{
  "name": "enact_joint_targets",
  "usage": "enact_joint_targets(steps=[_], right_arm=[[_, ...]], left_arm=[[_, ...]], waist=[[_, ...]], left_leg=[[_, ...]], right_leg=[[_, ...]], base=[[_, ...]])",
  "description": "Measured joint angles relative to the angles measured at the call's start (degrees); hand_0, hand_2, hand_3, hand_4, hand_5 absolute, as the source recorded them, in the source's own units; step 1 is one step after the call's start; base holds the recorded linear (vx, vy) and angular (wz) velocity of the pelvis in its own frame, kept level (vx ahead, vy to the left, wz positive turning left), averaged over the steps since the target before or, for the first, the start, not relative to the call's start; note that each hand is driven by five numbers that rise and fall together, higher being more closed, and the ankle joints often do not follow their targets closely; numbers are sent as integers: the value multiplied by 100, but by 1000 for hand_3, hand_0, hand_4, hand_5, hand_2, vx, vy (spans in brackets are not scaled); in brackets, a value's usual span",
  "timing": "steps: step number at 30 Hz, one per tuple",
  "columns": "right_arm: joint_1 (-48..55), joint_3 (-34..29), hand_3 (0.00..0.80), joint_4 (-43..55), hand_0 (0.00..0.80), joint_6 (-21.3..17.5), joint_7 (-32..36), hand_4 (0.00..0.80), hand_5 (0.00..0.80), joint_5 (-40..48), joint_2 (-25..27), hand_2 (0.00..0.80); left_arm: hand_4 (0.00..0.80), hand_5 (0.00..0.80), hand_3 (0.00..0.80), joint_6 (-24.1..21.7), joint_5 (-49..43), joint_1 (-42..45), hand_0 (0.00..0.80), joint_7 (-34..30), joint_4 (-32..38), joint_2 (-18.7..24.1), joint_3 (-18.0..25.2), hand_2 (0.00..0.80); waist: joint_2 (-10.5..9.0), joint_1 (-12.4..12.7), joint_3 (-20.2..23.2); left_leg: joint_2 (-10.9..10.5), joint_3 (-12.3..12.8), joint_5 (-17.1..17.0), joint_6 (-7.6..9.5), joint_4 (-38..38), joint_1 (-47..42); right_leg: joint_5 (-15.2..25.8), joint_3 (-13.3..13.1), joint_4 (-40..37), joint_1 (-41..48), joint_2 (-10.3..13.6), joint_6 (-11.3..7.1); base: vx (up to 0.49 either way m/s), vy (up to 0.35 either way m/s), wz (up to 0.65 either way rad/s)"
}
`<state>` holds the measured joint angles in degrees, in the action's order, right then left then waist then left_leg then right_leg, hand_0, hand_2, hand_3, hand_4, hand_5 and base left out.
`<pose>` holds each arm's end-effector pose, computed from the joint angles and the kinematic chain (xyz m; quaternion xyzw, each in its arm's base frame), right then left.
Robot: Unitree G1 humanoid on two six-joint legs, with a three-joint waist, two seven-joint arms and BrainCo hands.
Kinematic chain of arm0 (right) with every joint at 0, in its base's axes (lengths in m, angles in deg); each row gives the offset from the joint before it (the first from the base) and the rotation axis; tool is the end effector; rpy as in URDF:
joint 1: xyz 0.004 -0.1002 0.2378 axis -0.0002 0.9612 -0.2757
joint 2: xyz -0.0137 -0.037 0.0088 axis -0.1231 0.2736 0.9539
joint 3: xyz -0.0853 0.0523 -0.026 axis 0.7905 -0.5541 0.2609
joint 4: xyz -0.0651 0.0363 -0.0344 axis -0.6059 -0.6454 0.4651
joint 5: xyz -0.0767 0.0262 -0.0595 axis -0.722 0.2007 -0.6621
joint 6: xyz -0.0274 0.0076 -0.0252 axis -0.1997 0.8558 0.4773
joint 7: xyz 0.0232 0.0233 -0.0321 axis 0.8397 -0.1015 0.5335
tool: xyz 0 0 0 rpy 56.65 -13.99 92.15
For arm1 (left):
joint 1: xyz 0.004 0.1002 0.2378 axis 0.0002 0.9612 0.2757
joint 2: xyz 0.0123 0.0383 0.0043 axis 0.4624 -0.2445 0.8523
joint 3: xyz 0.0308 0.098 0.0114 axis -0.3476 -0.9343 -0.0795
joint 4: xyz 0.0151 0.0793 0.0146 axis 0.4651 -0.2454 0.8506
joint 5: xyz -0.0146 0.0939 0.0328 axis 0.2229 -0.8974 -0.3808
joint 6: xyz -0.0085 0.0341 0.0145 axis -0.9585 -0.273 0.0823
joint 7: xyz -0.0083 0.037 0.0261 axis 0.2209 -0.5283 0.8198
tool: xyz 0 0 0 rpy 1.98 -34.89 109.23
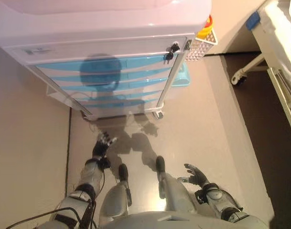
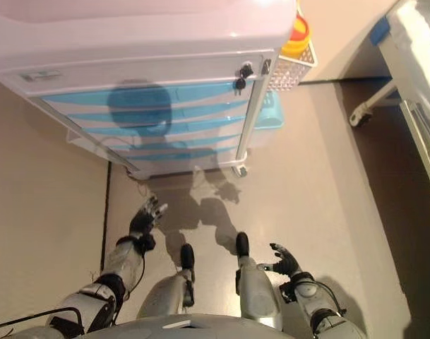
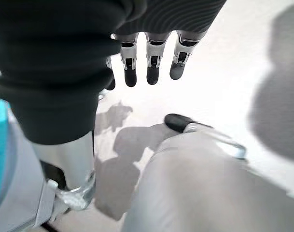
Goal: Open the drawer and pick up the medicine
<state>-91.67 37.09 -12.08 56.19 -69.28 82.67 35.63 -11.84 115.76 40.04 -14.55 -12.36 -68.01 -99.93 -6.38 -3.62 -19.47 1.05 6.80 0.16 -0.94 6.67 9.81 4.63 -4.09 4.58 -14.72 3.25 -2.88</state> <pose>0.1382 -0.2094 -0.0937 -0.1494 0.3544 0.0854 0.9191 0.2307 0.2156 -0.0356 -0.1535 0.1357 0.0728 0.9761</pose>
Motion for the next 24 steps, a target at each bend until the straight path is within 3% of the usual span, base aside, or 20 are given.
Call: enact_joint_targets(steps=[8,16,24], right_arm=[[-14,316,0,193,0,-34,-31,0,0,135,-12,0],[-19,475,0,488,0,-75,-28,0,0,481,-226,0],[154,642,0,600,0,-189,13,0,0,565,-273,0]], left_arm=[[0,0,0,-84,1252,-998,0,-421,563,525,335,0],[0,0,0,-120,2427,-1675,0,-955,825,1097,491,0],[0,0,0,46,3326,-1831,0,-1352,822,1127,559,0]], waist=[[-226,-150,-266],[-599,-269,-419],[-745,-322,-416]], left_leg=[[84,31,492,69,1038,619],[182,14,844,139,1862,1110],[201,81,1032,237,2230,1293]], right_leg=[[71,-119,94,-212,-40,-70],[129,-199,206,-428,-119,-127],[166,-310,245,-502,-111,-216]], base=[[-11,-60,-9],[-4,-42,-7],[28,-55,-7]])
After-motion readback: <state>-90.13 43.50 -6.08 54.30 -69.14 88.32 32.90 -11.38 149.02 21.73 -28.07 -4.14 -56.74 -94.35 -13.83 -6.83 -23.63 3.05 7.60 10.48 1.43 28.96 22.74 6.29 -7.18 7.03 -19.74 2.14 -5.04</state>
